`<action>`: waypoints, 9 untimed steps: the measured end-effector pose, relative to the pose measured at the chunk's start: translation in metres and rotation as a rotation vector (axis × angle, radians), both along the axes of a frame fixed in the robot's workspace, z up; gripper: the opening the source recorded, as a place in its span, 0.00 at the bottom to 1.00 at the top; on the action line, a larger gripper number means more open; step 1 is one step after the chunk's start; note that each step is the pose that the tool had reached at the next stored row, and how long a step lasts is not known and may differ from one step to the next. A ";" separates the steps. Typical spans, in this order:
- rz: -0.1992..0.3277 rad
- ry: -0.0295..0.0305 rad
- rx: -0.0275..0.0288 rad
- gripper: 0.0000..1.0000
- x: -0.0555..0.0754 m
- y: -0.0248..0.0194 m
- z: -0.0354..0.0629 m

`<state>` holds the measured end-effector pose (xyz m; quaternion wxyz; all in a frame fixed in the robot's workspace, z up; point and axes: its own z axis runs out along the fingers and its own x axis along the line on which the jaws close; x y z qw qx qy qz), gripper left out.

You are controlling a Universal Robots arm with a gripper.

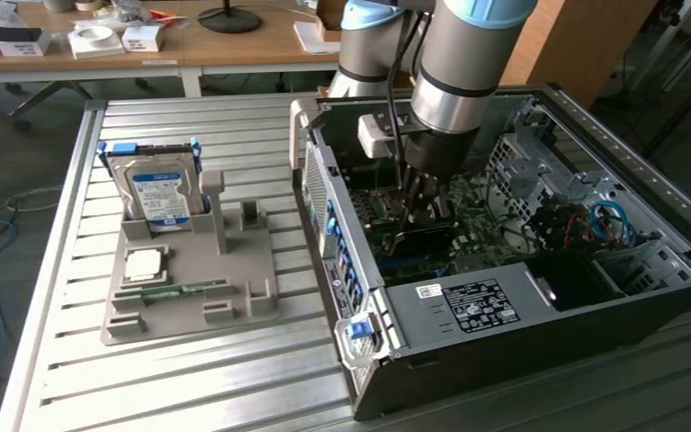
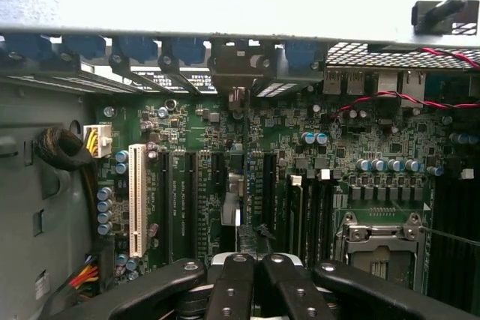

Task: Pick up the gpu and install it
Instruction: 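Press down on the gpu until it lock into place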

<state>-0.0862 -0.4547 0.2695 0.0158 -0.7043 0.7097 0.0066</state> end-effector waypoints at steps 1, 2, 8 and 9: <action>0.000 -0.0001 0.0001 0.11 0.000 0.0000 -0.0003; 0.000 -0.0002 0.0004 0.11 0.000 0.0000 -0.0007; 0.000 0.0000 0.0000 0.11 0.000 0.0002 -0.0022; 0.000 -0.0001 0.0000 0.11 0.000 0.0009 -0.0022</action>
